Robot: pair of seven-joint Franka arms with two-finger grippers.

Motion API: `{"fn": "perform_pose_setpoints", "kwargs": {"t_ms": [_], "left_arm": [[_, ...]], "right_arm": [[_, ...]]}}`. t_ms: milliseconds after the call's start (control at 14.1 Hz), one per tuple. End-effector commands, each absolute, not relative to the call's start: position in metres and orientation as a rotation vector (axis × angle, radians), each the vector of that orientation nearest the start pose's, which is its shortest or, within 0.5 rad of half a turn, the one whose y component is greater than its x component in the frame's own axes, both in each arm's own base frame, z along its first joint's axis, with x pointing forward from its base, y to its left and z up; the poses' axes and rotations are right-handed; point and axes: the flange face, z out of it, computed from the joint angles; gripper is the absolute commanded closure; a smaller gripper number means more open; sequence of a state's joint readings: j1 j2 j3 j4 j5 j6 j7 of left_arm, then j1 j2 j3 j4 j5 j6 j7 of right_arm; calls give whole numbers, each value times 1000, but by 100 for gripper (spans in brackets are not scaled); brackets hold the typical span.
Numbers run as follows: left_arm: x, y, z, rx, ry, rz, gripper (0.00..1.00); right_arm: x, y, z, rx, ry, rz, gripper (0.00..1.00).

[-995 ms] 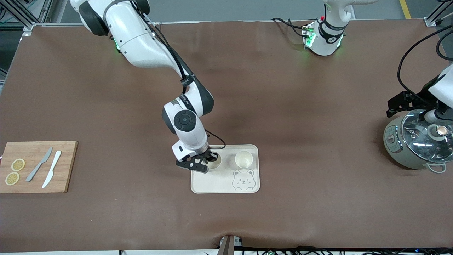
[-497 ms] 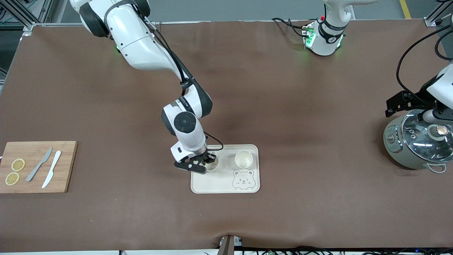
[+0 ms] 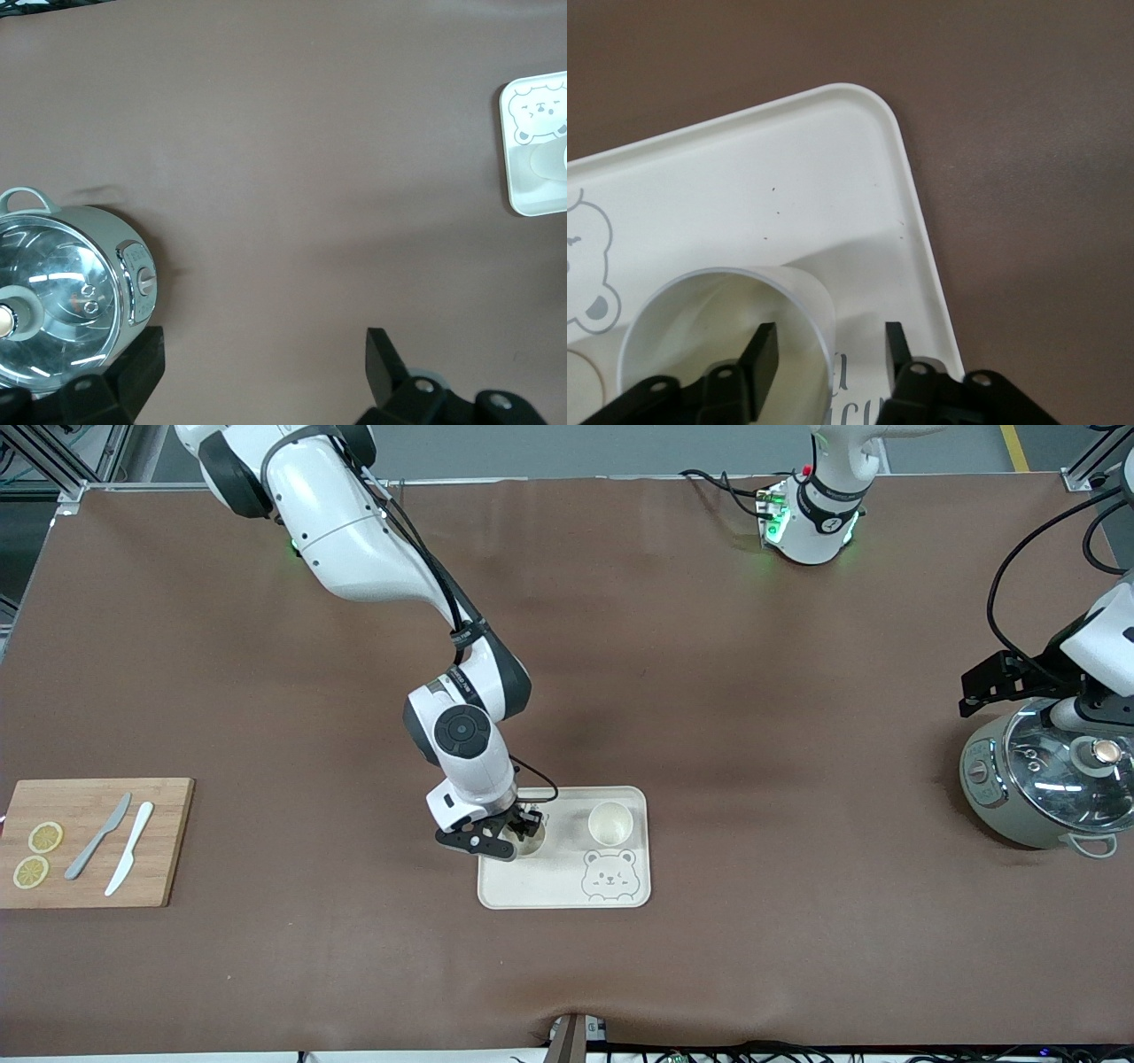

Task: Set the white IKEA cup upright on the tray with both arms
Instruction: 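Lower the cup upright beside the first cup and open the right gripper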

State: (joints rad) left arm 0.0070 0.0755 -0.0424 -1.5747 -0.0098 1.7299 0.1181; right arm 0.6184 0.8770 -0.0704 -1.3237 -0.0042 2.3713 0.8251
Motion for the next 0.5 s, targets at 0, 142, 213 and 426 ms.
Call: {"fn": "perform_pose_setpoints", "kwargs": {"t_ms": [0, 142, 213, 426], "left_arm": [[586, -21, 598, -3123, 236, -132, 0], [587, -21, 596, -3124, 236, -127, 0], [587, -21, 596, -3124, 236, -127, 0], [586, -21, 597, -3123, 238, -130, 0]], "right_arm": [[641, 404, 242, -3056, 390, -259, 0], [637, 403, 270, -3078, 399, -219, 0], [633, 403, 290, -3090, 406, -194, 0], [619, 391, 372, -3117, 430, -133, 0]]}}
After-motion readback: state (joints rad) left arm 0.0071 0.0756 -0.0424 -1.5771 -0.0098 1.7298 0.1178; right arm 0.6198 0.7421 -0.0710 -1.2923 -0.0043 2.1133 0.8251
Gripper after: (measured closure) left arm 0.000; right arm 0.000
